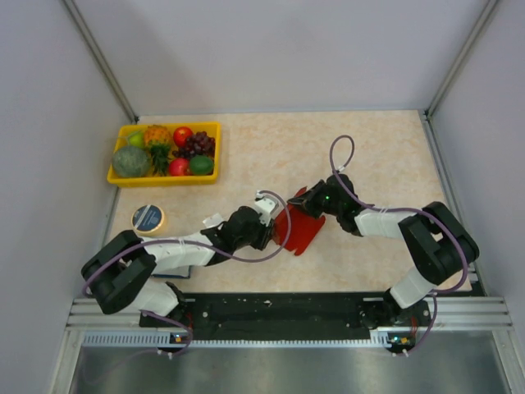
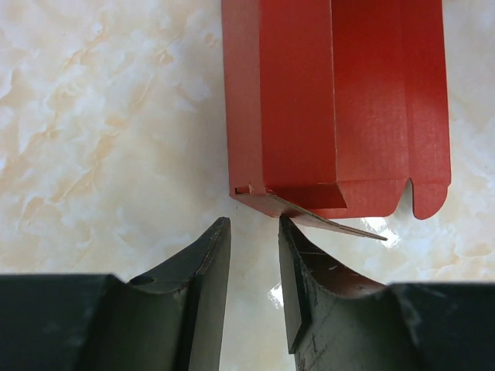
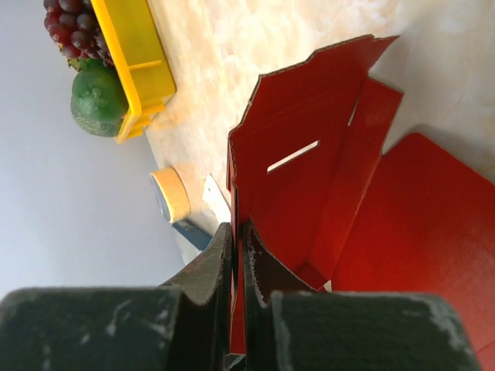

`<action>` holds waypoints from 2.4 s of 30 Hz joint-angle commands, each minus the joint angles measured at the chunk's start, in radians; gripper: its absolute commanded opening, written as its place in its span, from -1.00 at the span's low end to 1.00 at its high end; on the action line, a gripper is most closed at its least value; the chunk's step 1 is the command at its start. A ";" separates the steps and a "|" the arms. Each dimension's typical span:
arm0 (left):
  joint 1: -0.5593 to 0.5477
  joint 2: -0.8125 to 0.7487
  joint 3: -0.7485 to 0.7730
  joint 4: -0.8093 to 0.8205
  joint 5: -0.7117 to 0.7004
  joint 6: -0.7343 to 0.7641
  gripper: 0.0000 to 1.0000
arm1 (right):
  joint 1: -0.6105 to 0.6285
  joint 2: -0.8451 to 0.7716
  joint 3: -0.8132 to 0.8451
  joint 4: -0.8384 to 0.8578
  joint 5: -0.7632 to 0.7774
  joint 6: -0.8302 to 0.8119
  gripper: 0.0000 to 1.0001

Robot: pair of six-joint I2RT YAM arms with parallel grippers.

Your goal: Fold the paper box

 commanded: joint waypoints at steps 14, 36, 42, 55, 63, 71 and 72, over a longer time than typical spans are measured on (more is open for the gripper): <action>-0.095 -0.065 -0.111 0.302 -0.226 -0.086 -0.04 | 0.019 0.032 -0.046 0.091 0.048 -0.035 -1.00; 0.155 -0.258 -0.195 0.382 0.132 -0.379 0.23 | 0.033 0.072 0.014 0.086 0.015 -0.251 -0.87; 0.175 -0.210 -0.057 0.238 0.136 -0.445 0.43 | 0.036 0.126 0.006 0.175 -0.006 -0.187 -0.88; 0.158 0.117 0.236 0.052 0.222 -0.148 0.42 | 0.036 0.086 0.078 0.026 -0.050 -0.154 -0.34; 0.159 0.168 0.240 0.043 0.211 -0.108 -0.22 | -0.073 0.100 0.101 0.078 -0.287 -0.194 -0.14; 0.159 0.179 0.237 0.031 0.191 -0.091 -0.42 | -0.119 0.144 0.123 0.194 -0.442 -0.243 -0.06; 0.161 0.180 0.237 0.031 0.194 -0.090 -0.44 | -0.120 0.152 0.123 0.199 -0.445 -0.239 -0.09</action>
